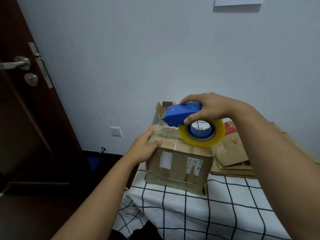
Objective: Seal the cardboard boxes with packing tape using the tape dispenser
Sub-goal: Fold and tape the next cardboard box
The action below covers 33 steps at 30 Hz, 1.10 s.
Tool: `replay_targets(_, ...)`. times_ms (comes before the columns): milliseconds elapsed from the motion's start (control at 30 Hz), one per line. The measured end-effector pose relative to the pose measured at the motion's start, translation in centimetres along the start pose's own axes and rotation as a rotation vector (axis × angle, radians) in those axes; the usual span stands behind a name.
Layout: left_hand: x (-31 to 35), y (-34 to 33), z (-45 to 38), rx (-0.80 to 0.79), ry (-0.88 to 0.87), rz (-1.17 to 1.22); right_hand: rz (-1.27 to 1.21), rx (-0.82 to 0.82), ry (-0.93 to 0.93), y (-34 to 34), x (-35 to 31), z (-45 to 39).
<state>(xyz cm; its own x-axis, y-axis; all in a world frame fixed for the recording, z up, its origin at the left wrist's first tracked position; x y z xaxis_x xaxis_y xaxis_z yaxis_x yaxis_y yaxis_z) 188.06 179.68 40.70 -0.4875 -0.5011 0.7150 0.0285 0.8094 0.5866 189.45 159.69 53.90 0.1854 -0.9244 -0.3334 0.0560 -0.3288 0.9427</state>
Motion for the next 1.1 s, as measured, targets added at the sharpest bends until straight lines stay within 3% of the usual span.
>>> replay_targets(133, 0.0, -1.1, -1.1, -0.135, -0.044, -0.171, -0.017, 0.008, -0.001, -0.7, -0.2, -0.4)
replay_targets(467, 0.2, -1.4, -1.1, -0.137, -0.128, -0.445, -0.018, -0.017, 0.02, -0.5, -0.5, -0.6)
replay_targets(633, -0.7, -2.0, -1.2, -0.204, -0.059, -0.527, 0.061, -0.072, -0.008, -0.3, 0.1, -0.5)
replay_targets(967, 0.0, -3.2, -2.9, -0.206, -0.122, -0.318, 0.017, -0.013, -0.013, 0.2, 0.7, -0.4)
replay_targets(1100, -0.5, -3.1, -2.8, -0.174, -0.097, -0.34, 0.018, -0.009, -0.026, -0.2, 0.6, -0.6)
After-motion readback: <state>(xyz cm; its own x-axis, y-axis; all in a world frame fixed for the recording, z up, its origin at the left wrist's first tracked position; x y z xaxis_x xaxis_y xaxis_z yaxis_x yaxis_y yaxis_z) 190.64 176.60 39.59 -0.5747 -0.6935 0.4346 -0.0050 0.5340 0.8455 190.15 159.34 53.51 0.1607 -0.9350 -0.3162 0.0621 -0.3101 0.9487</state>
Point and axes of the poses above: each hand's wrist, its own z-axis away from the middle knuckle, its own y-axis out of the back of the hand, x = y × z, the point moved 10 cm from there along -z, towards the middle knuckle, and after that the axes turned 15 degrees about -y, right-handed, at the moved point
